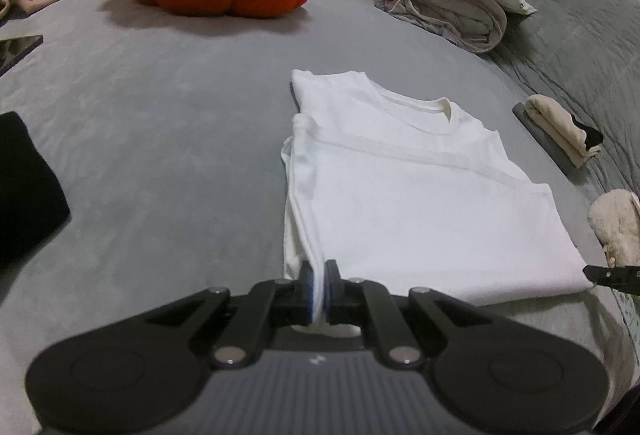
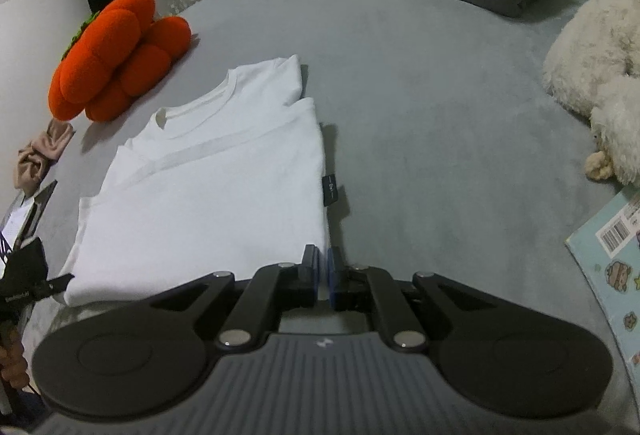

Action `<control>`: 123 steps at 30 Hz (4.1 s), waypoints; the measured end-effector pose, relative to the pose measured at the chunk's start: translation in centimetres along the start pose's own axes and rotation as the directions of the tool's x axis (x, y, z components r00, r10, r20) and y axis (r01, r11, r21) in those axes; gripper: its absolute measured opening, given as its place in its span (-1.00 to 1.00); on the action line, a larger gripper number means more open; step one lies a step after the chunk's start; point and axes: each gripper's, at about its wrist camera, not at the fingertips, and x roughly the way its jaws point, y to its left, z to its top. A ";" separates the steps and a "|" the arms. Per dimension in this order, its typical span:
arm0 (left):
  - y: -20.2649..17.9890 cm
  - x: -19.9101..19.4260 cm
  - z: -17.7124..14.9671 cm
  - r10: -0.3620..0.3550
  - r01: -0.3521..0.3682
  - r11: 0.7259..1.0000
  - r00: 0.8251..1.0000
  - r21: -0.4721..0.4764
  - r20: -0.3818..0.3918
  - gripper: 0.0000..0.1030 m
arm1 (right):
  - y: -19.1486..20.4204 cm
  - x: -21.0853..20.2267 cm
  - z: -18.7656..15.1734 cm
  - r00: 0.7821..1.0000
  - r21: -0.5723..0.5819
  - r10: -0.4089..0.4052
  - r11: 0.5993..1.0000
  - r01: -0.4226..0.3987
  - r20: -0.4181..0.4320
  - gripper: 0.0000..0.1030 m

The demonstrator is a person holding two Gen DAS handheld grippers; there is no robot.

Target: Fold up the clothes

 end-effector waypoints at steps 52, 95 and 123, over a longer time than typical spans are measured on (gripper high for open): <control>-9.8 3.1 -1.0 -0.028 0.009 0.980 0.995 0.200 0.095 -0.06 | 11.2 5.1 -0.7 0.990 -0.447 0.140 0.886 -0.123 0.006 -0.05; -5.7 -2.1 -6.3 -0.016 -0.154 0.656 0.976 0.739 0.217 0.37 | 4.7 -0.9 -7.1 0.987 -0.875 -0.085 0.458 0.157 0.133 -0.03; -5.1 -1.3 -3.5 -0.060 -0.007 0.582 0.997 0.813 0.052 -0.81 | 4.7 0.5 -6.4 0.986 -0.923 -0.097 0.349 0.162 0.137 -0.82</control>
